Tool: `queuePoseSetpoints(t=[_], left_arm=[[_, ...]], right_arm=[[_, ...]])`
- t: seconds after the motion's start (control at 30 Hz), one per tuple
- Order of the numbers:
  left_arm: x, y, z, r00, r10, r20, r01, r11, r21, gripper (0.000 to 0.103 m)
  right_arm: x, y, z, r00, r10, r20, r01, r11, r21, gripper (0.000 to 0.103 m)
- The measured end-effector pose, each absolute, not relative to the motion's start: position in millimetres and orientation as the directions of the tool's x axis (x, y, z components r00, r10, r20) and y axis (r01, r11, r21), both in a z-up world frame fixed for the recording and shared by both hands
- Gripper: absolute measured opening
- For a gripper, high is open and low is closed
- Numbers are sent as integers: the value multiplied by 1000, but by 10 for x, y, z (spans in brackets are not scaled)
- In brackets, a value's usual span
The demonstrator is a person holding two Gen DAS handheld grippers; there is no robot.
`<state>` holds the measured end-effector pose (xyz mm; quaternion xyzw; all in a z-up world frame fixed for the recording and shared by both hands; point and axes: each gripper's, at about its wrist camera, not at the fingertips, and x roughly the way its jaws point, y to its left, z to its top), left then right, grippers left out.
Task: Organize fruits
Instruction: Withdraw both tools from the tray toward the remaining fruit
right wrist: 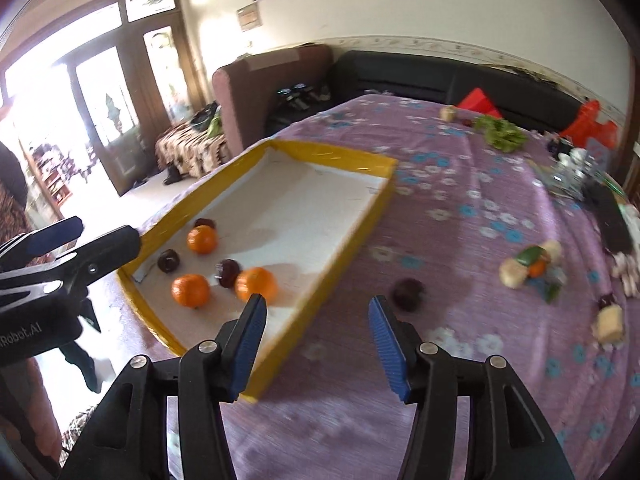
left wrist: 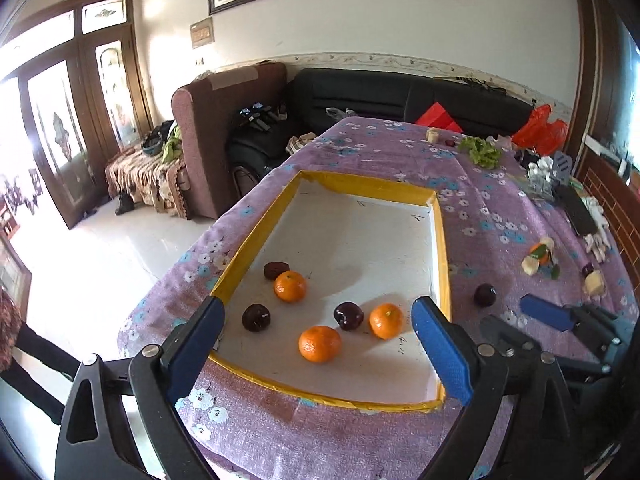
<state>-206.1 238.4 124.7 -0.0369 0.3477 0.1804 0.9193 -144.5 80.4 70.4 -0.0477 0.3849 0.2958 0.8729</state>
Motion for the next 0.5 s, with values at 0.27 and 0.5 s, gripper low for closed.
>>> queuePoseSetpoints(t=[0.27,0.5], left_arm=[[-2031,2150,1232,696,296,-654,-320,943,87,94],[-2059,2128,1237,708,264,-654,-302,952,58,94]], right_arm=[[-1322,217,647,566,426,-706,-452,876,166,62],[-1247,53,559,560,423,-713,-433,882,183,62]])
